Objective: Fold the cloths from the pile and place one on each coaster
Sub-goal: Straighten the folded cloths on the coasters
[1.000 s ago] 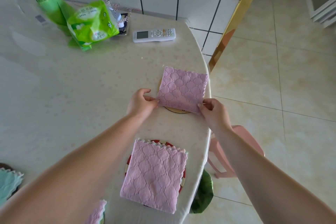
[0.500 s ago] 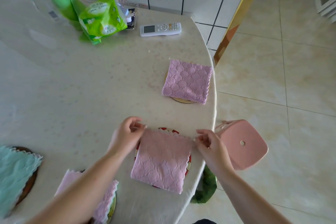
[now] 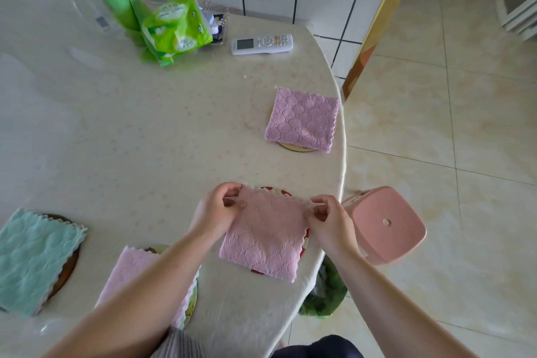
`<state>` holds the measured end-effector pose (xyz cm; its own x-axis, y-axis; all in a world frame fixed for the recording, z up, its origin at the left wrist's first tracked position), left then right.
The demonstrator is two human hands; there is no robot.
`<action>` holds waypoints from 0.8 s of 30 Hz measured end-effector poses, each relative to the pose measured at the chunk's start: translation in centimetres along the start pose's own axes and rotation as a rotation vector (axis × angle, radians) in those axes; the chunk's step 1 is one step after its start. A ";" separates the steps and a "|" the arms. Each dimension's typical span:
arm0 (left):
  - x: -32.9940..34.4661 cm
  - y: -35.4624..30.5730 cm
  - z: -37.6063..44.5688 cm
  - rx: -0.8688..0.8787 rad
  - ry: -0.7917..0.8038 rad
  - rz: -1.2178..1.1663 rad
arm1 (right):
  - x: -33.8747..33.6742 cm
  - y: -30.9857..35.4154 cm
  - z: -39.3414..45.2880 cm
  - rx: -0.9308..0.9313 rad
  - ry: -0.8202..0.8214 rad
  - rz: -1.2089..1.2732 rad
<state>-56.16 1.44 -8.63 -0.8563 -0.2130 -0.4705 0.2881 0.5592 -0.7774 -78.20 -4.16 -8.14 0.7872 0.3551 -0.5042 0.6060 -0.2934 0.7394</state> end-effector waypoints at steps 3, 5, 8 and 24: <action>-0.4 0.3 0.1 0.012 0.073 -0.021 | 0.0 -0.1 -0.2 0.019 -0.009 0.056; -1.1 0.6 -0.2 0.002 0.098 -0.081 | 0.1 -0.1 -0.2 0.027 -0.018 0.077; -3.4 1.2 -1.4 -0.002 0.032 -0.157 | 0.2 0.0 -0.4 0.026 -0.054 0.110; -14.3 11.5 -13.3 -0.200 -0.185 -0.168 | 9.2 3.2 -10.8 -0.149 0.114 0.212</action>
<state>-46.34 21.55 -5.26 -0.7869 -0.4480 -0.4244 0.0431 0.6462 -0.7620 -70.30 7.74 -5.62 0.8717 0.3993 -0.2841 0.3988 -0.2413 0.8847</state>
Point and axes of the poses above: each hand's wrist, its own z-axis towards the middle knuckle, its own x-axis out of the palm, y = z × x, the point moved 1 cm from there along z, towards the middle knuckle
